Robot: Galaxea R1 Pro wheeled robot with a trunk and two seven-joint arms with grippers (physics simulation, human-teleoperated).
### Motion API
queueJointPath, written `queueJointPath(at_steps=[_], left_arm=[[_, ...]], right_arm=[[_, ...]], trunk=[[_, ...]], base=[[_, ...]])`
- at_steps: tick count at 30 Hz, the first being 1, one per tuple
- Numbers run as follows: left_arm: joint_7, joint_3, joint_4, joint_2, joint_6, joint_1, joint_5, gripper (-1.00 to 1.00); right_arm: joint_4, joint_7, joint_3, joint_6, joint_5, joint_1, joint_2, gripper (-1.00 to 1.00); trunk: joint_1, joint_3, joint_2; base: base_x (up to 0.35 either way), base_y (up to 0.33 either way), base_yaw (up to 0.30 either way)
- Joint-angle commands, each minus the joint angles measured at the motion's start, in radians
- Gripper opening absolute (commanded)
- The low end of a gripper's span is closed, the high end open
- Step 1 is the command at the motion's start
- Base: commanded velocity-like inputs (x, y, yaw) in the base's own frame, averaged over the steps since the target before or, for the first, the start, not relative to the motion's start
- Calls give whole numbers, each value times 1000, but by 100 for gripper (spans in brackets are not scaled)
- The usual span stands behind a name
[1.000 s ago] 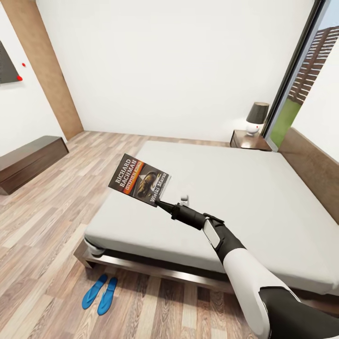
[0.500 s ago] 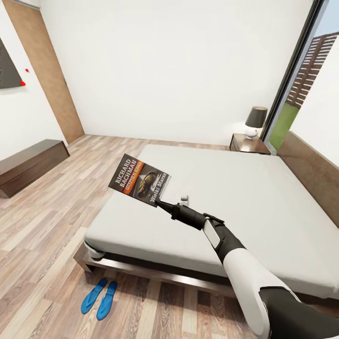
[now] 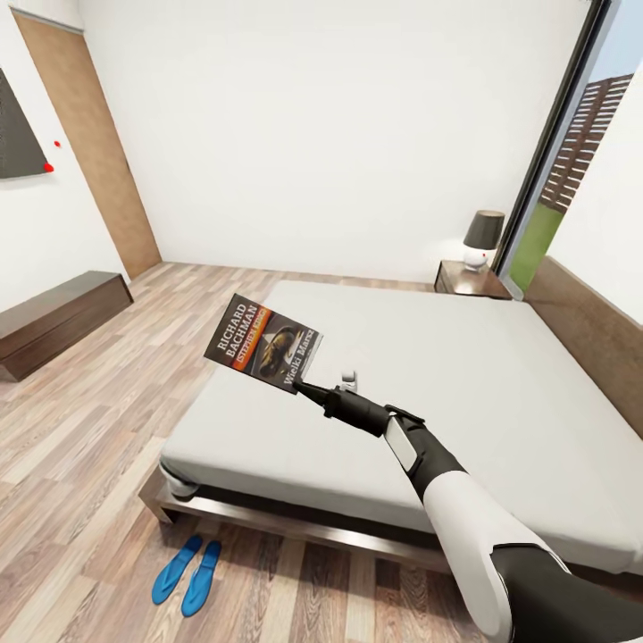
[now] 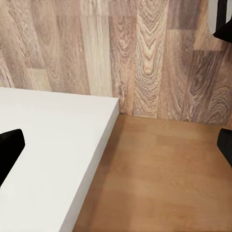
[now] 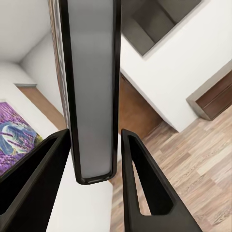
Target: In the bedroom, move the book from the bed onto either nightstand, and place the two sandals side by side next to the bed.
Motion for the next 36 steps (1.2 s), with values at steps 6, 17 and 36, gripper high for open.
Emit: queueJointPath(at_steps=[6, 17, 36], left_arm=[[2, -9, -2, 0, -1, 0, 10, 100], [2, -9, -3, 0, -1, -1, 10, 100], [2, -9, -15, 1, -1, -4, 10, 100]], right_arm=[[2, 3, -3, 11, 4, 0, 1, -100], [3, -1, -4, 11, 5, 4, 1, -100], [38, -163, 15, 15, -2, 7, 1, -100]], trunk=[[1, 8, -2], [1, 26, -2], [1, 56, -2]], base=[[0, 0, 0], [0, 0, 0], [0, 0, 0]])
